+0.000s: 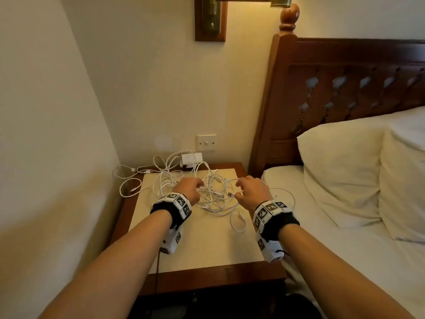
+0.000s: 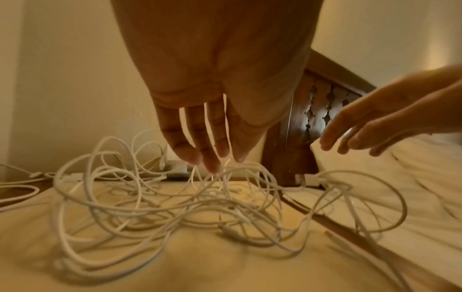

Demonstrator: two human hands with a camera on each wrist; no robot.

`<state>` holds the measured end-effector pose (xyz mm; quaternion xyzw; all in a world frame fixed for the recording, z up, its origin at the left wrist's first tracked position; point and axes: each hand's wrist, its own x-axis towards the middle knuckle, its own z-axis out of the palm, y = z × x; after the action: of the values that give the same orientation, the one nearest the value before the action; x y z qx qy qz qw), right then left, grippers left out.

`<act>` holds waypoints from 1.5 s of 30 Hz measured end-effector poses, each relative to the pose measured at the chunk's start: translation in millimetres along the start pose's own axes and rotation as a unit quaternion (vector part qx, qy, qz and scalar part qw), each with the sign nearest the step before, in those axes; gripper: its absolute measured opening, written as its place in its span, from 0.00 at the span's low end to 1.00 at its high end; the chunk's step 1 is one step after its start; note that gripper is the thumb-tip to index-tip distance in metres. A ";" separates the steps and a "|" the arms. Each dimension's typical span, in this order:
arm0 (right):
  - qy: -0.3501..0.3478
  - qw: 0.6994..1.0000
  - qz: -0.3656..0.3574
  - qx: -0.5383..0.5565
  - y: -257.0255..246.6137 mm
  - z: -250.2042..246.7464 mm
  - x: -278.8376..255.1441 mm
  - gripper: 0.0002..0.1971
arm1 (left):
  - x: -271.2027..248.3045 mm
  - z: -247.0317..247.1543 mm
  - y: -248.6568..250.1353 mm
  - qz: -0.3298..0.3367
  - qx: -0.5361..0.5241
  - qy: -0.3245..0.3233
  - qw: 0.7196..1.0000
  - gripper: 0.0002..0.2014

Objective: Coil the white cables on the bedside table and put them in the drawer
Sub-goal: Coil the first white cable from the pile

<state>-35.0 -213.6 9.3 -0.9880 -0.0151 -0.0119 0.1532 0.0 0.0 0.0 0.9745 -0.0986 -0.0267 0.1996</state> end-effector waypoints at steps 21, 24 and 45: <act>-0.054 0.998 0.019 -0.032 21.4 27.6 21.8 0.15 | 40.1 -138.8 41.3 0.099 -0.205 0.330 0.916 0.06; 0.076 0.997 -0.001 0.034 0.6 3.9 22.9 0.27 | 28.9 -163.8 53.1 0.125 -0.233 0.302 0.916 0.05; -0.065 0.968 -0.162 0.181 -114.0 -77.2 33.3 0.33 | -49.7 -237.8 49.4 0.149 -0.340 0.293 0.881 0.04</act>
<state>-7.0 -127.6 118.3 -0.9268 -0.1866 0.0309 0.3243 -35.9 56.8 238.6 0.7841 -0.1641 0.2587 0.5397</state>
